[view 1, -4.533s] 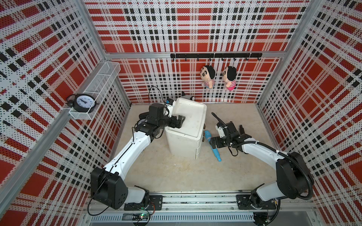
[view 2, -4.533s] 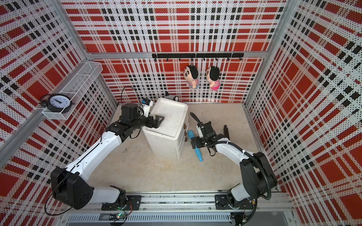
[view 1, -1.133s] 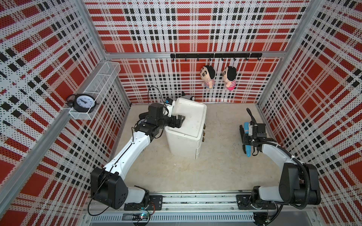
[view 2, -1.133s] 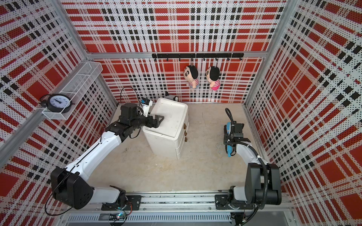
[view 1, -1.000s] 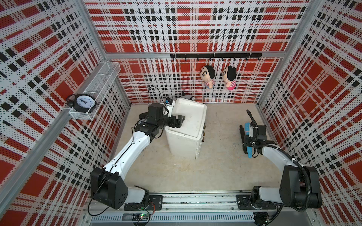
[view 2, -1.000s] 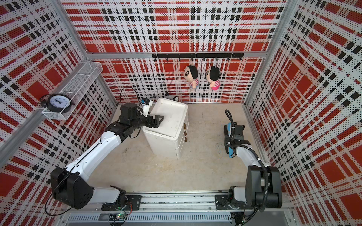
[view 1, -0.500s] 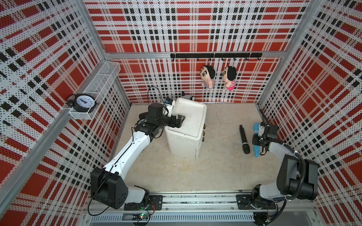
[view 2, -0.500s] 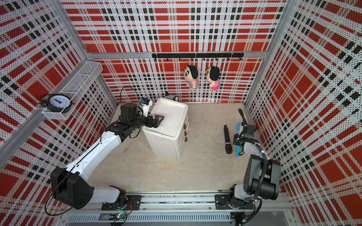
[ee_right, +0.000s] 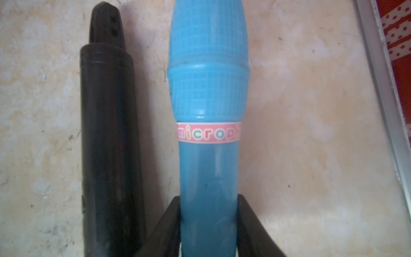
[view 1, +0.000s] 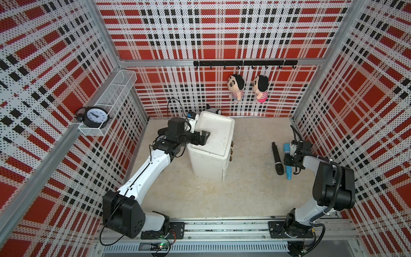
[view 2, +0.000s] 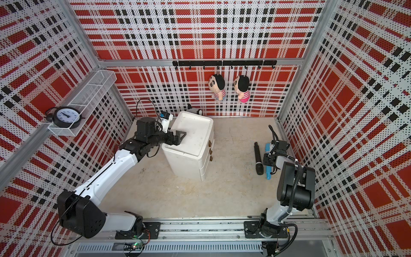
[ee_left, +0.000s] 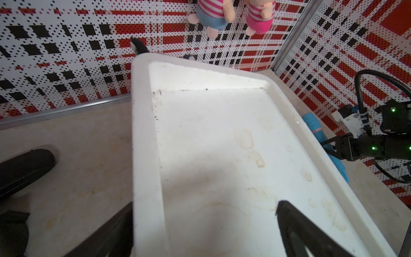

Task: Take the microphone out of the drawer
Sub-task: Place the microphone at the center of the board.

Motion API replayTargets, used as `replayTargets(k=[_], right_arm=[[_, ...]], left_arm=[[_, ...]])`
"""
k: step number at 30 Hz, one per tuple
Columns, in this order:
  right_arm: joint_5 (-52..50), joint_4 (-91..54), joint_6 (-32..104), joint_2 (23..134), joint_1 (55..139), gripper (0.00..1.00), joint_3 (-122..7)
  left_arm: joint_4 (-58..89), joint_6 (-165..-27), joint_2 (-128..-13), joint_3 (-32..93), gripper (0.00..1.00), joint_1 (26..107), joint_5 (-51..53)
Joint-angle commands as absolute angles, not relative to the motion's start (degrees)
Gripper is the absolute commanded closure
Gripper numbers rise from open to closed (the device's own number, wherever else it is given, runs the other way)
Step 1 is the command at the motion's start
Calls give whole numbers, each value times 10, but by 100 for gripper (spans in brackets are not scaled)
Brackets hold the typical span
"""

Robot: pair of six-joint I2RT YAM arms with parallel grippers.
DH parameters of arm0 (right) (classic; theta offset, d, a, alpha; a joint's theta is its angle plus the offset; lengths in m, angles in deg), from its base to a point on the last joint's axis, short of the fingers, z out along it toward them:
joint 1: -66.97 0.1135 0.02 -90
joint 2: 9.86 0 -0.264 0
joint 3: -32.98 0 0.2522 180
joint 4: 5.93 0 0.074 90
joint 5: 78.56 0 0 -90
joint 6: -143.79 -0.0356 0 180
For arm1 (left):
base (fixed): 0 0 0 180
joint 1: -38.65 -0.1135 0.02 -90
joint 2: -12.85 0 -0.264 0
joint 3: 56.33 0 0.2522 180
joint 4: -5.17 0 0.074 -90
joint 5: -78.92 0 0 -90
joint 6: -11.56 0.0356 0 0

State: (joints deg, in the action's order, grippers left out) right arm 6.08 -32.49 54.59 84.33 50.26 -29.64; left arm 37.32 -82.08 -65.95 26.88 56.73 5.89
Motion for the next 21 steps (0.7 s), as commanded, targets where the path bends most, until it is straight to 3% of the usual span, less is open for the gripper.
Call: replayTargets(k=[1,18,19,21], right_arm=[[61,-325,555,853,500,55,-309],[49,-340,534,767,500,44,-314],[51,-340,533,757,500,42,-313],[49,-341,531,739,500,28,-315]], left_arm=[[362,-813,-650,259,2,561,71],[362,-814,-653,261,2,561,74],[362,-813,-652,260,2,561,73],[362,-813,-652,261,2,561,74]])
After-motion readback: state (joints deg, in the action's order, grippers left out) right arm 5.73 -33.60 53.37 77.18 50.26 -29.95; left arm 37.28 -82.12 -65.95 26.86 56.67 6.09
